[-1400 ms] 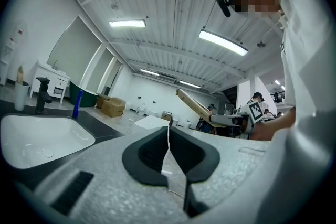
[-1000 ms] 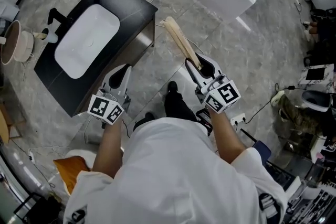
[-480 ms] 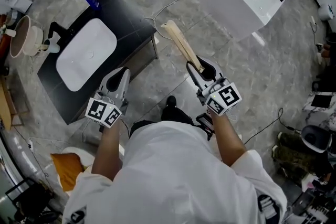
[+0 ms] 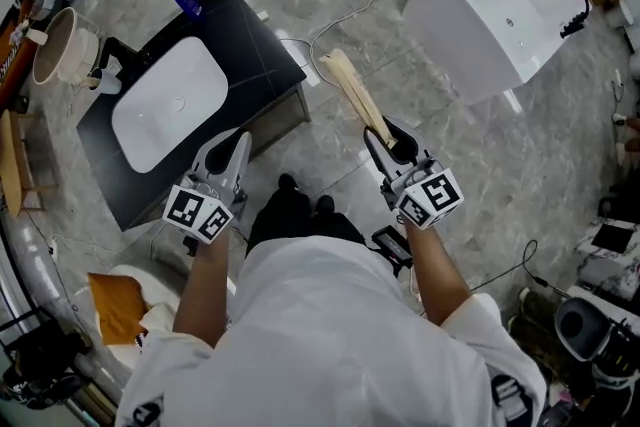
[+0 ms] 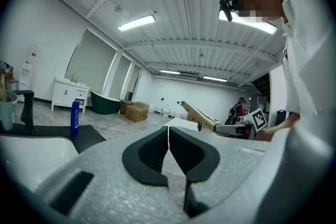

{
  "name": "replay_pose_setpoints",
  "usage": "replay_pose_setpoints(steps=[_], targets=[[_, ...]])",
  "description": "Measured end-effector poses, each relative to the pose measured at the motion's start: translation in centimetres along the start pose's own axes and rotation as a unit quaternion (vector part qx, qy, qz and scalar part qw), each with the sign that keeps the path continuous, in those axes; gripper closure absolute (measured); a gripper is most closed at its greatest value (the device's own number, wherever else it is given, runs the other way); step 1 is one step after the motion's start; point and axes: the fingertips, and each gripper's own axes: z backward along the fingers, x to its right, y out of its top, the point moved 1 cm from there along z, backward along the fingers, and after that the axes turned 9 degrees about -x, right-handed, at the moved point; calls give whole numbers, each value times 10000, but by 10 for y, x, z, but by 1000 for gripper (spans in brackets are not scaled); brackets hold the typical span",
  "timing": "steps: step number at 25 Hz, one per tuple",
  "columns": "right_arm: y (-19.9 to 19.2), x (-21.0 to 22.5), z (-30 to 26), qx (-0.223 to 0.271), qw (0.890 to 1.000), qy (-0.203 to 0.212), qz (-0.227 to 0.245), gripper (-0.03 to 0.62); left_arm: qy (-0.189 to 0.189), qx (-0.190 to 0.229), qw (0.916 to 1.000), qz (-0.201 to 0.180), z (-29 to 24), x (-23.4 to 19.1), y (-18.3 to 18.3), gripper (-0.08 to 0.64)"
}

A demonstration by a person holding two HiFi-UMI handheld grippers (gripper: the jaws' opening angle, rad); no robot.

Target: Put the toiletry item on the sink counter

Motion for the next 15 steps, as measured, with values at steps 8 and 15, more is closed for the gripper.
replay_pose_setpoints(steps=[8, 15], targets=[[17, 16, -49, -93, 9997, 176, 154, 469, 258, 236, 9993, 89, -12, -44, 12, 537], [43, 31, -119, -305, 9979, 417, 385, 469, 444, 417, 9978, 244, -31, -104, 27, 537]])
